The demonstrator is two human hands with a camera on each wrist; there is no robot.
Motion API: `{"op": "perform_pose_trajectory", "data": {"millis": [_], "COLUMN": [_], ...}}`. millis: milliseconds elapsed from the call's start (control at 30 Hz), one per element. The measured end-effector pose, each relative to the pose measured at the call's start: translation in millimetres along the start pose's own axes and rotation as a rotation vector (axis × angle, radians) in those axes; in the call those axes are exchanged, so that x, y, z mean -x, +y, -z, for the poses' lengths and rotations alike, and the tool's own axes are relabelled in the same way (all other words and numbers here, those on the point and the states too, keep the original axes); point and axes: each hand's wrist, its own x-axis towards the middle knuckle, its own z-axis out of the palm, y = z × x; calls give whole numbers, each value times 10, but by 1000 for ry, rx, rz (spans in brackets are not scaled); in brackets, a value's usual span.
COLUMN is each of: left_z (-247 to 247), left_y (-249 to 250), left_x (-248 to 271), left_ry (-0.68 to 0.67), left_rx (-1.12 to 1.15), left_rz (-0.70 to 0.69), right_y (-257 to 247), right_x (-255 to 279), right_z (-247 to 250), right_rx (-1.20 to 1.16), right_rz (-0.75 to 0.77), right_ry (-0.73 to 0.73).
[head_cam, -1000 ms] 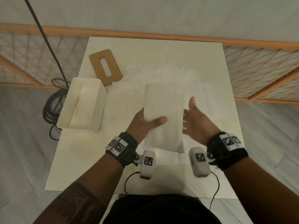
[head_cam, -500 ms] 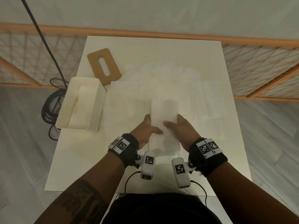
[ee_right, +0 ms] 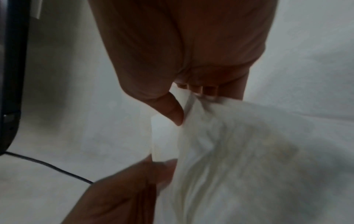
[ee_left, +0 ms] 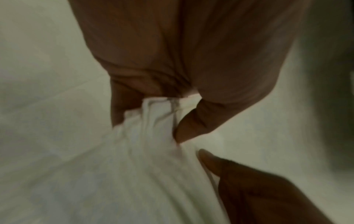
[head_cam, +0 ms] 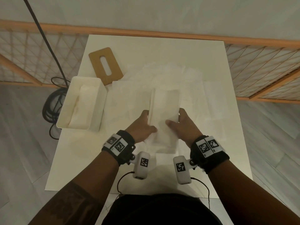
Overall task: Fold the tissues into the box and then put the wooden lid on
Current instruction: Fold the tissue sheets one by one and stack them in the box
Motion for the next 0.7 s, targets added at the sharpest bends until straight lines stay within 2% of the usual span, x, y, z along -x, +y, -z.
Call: {"op": "perform_pose_trajectory", "data": {"millis": [67, 167, 267, 367, 500, 633, 700], "left_z": [-32, -150, -179, -94, -40, -50, -28], "left_y": [37, 42, -42, -139, -172, -115, -78], "left_x": [-3, -13, -27, -30, -27, -50, -74], "left_ry": [62, 78, 31, -18, -88, -19, 23], "left_rx": [-165, -240, -85, 109, 32, 207, 135], "left_rz": [-87, -154, -121, -70, -44, -18, -24], "right_y": [-13, 1, 32, 94, 105, 87, 79], "right_x": [20, 60, 66, 33, 5, -6, -7], "right_z": [-49, -127, -159, -75, -37, -84, -135], "right_rx": [81, 117, 81, -86, 13, 73, 86], "right_rz": [32, 63, 62, 10, 22, 92, 109], "right_ry": [23, 23, 13, 47, 6, 2, -9]}}
